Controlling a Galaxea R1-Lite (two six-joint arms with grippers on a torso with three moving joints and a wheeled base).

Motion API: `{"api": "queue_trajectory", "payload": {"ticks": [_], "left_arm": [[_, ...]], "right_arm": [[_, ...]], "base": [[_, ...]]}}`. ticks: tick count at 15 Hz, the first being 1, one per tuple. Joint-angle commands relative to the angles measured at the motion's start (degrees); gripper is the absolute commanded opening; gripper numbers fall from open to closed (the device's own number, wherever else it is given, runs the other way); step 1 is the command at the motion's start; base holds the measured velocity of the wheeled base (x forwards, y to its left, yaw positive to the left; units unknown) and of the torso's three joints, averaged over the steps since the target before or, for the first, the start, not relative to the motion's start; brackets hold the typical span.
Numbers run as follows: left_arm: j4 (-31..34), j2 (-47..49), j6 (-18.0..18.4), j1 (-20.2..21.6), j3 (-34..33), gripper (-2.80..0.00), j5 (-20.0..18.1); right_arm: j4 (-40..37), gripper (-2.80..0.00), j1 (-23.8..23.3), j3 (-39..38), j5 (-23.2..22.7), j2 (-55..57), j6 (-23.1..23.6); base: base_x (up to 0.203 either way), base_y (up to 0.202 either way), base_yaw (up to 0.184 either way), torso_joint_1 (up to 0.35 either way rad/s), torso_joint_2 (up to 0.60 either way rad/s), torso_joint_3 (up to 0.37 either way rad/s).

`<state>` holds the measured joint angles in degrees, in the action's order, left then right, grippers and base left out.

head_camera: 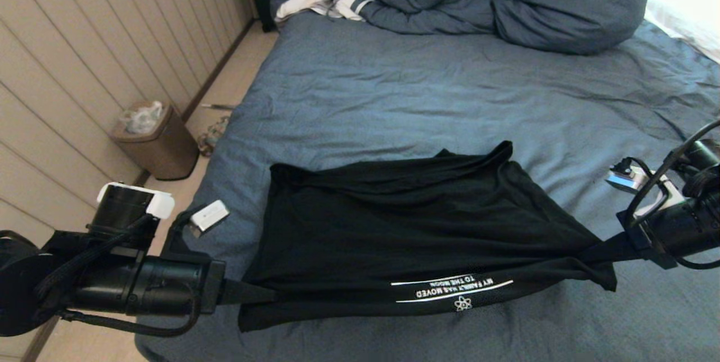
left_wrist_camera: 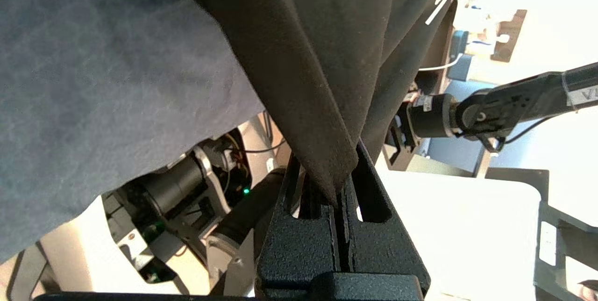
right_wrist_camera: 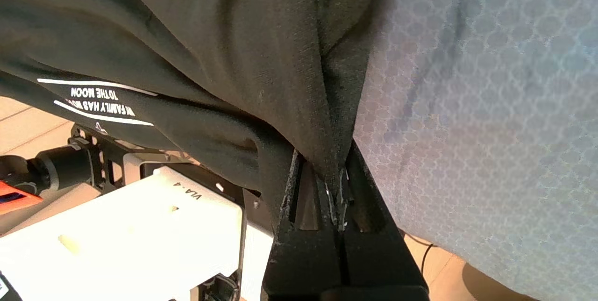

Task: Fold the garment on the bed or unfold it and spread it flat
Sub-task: Fold the black T-shirt

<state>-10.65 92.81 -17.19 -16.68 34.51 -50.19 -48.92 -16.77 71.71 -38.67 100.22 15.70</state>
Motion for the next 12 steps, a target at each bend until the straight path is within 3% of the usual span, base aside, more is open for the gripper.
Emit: {"api": "queue_trajectory", "payload": {"ticks": [1,2,5,7,10,11,12], "left_arm": [[-0.16,0.09,-0.04,-0.02,-0.41,-2.8,-0.08],[-0.16,0.09,-0.07,-0.02,-0.5,0.0,-0.14],[-0.23,-1.05,-0.21,0.72,-2.29,0.0,-0.32],[-0.24,-4.05,-0.22,3.69,-3.99,0.0,-0.48],[-0.15,-8.75,-0.69,9.18,1.15,0.0,-0.27],[0.12,-9.09,-1.14,10.5,4.28,0.0,-0.09],[0.71,-8.91,-1.51,11.19,7.77,-2.8,0.16]], "right_arm": [[-0.1,0.0,-0.01,-0.68,-0.26,-0.11,0.32],[-0.08,0.0,-0.01,-0.79,-0.29,-0.16,1.15],[-0.21,0.0,-0.01,-1.1,-0.27,-0.34,2.58],[-0.07,0.0,-0.38,-0.51,-0.39,-1.26,2.61],[-0.53,0.0,-0.39,4.14,-0.86,-2.09,2.03],[-0.59,-2.8,-0.17,6.14,-0.93,-2.2,1.7],[-0.53,-2.8,0.61,8.53,-0.95,-2.26,1.0]], "base": [[0.0,0.0,0.0,0.0,0.0,0.0],[0.0,0.0,0.0,0.0,0.0,0.0],[0.0,0.0,0.0,0.0,0.0,0.0],[0.0,0.0,0.0,0.0,0.0,0.0],[0.0,0.0,0.0,0.0,0.0,0.0],[0.0,0.0,0.0,0.0,0.0,0.0],[0.0,0.0,0.0,0.0,0.0,0.0]]}}
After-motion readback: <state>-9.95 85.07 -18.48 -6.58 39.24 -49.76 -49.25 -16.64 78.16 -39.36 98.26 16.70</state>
